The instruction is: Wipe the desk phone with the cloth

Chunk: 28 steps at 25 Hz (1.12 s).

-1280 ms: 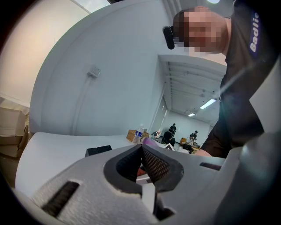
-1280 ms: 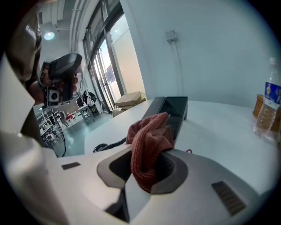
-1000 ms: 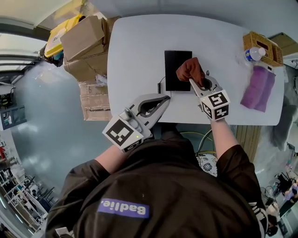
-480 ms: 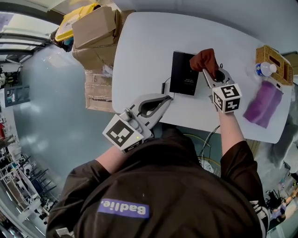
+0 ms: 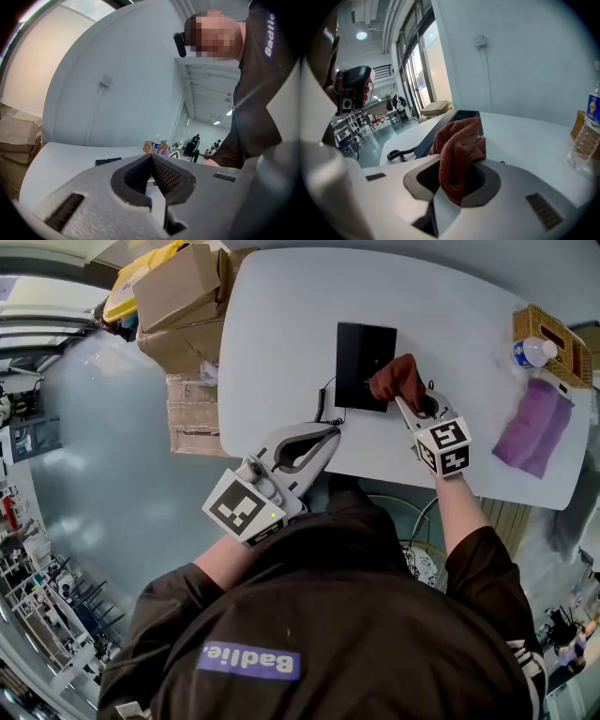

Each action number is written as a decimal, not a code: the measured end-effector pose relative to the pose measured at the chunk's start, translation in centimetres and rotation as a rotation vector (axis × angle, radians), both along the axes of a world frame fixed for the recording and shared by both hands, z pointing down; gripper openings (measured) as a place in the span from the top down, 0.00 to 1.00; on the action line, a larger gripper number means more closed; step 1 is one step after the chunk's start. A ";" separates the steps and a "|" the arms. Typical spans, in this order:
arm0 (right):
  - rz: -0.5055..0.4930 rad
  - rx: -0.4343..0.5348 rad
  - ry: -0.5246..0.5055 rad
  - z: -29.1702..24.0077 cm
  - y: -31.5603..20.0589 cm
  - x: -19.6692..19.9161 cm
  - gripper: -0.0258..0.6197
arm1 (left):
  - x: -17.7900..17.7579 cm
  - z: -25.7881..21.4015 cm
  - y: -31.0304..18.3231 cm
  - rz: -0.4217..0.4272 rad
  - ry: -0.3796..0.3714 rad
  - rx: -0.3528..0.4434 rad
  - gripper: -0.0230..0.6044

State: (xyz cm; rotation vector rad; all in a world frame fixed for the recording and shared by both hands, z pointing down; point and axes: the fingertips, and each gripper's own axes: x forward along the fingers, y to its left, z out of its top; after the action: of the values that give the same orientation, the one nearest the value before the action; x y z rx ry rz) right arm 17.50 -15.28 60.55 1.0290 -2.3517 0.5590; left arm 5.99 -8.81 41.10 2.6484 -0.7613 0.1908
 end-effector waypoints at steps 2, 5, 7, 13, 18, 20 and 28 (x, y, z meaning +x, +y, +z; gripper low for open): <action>0.002 -0.015 0.007 0.5 1.3 -0.3 0.81 | -0.2 0.0 0.3 0.014 0.006 0.024 0.94; -0.007 -0.033 0.035 1.0 3.3 -0.6 0.81 | -0.2 -0.6 1.1 0.028 0.028 0.018 0.94; -0.012 -0.046 0.054 1.3 4.6 -0.8 0.81 | -0.8 -0.7 1.9 0.031 0.019 0.004 0.94; 0.086 0.013 0.048 -2.1 5.9 -1.0 0.81 | -3.7 -1.9 3.2 0.062 0.024 0.037 0.94; 0.144 0.058 -0.022 -7.3 7.9 -3.8 0.81 | -6.0 -3.1 5.1 0.104 0.037 0.079 0.94; 0.167 0.071 -0.060 -9.4 8.9 -5.1 0.81 | -6.8 -3.6 5.9 0.120 0.046 0.086 0.94; 0.140 0.137 -0.141 -16.8 12.9 -11.4 0.81 | -9.8 -5.3 8.5 0.163 0.065 0.119 0.94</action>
State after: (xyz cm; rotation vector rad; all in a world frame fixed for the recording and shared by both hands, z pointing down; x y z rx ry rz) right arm 6.13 -2.39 43.75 1.2611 -2.4826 0.5438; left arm -3.82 -0.34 35.80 2.8151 -0.5519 0.1045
